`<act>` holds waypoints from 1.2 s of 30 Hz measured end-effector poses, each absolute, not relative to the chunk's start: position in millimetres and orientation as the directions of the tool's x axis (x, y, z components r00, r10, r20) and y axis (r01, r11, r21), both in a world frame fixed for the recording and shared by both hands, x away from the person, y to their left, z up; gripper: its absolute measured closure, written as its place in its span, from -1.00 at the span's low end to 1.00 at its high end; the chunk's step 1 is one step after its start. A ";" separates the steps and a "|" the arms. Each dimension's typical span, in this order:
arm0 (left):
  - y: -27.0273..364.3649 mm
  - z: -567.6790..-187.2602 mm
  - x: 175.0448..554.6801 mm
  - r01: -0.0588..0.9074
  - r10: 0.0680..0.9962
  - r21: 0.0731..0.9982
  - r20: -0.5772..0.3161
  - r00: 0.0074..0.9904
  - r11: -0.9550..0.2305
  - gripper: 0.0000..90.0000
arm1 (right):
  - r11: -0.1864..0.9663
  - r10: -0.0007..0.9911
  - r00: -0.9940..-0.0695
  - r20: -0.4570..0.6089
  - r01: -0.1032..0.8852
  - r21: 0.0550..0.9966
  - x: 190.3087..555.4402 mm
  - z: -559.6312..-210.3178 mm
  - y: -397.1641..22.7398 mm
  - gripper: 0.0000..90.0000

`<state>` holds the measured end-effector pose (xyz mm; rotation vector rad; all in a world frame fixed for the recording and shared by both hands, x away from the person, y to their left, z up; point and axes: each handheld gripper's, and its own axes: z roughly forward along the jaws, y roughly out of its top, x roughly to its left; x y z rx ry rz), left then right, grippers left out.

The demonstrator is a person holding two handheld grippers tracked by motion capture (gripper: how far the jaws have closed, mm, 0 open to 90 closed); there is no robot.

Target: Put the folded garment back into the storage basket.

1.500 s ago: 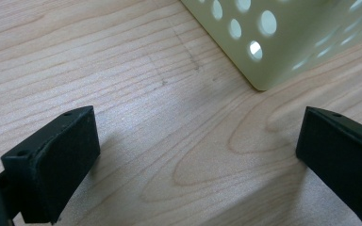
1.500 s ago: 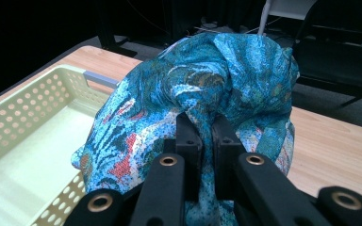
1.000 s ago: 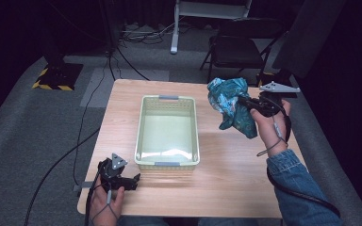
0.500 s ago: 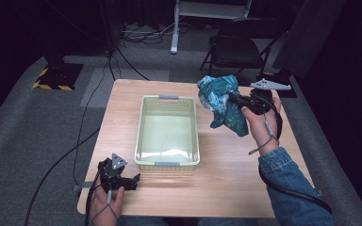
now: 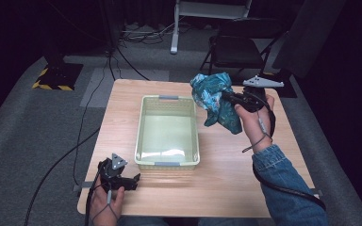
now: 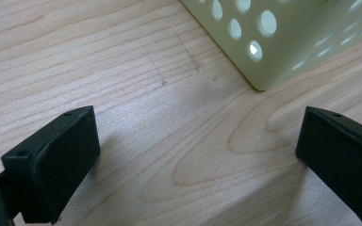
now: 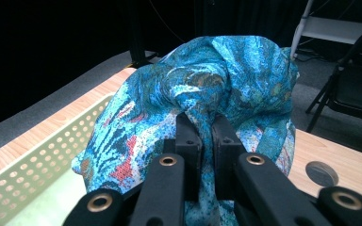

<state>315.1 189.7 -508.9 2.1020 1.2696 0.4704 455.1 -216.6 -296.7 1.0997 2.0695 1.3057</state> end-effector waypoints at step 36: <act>189.8 -508.8 315.1 0.657 0.881 0.675 -0.019 0.472 -0.337 -0.99 | 0.257 0.762 -0.646 0.044 0.365 0.895 458.8 -295.0 -152.1 0.88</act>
